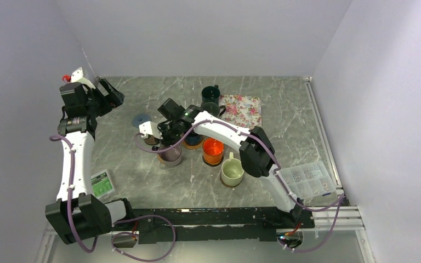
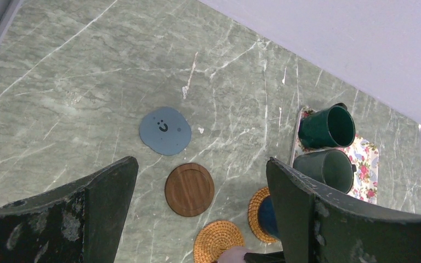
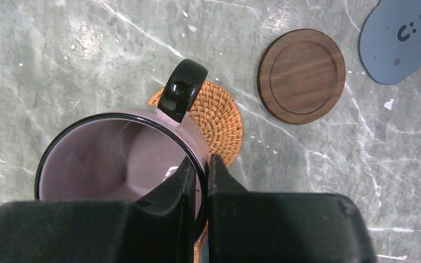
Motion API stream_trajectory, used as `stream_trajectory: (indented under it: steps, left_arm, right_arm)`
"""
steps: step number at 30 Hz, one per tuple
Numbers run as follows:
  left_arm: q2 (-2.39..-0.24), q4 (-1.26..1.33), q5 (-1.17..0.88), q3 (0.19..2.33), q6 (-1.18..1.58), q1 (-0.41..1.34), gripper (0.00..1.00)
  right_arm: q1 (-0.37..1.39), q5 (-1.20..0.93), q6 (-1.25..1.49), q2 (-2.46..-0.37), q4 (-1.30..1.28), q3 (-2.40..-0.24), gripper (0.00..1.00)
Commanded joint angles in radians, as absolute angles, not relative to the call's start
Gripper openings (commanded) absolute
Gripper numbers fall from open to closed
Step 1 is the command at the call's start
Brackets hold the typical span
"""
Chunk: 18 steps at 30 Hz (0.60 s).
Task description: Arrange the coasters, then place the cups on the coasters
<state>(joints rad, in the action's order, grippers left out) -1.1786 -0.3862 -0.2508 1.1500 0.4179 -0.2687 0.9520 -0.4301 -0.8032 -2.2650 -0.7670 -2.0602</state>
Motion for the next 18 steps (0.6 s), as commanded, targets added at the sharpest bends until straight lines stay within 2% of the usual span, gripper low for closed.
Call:
stream_trajectory:
  steps: [1, 18]
  left_arm:
    - [-1.181, -0.365, -0.279, 1.170, 0.436, -0.272, 0.94]
    - [-1.186, -0.355, -0.299, 1.164, 0.445, -0.275, 0.94]
  right_arm:
    - [0.941, -0.497, -0.865, -2.259, -0.725, -2.136, 0.00]
    - [0.925, -0.479, -0.898, -2.317, -0.665, -2.163, 0.00]
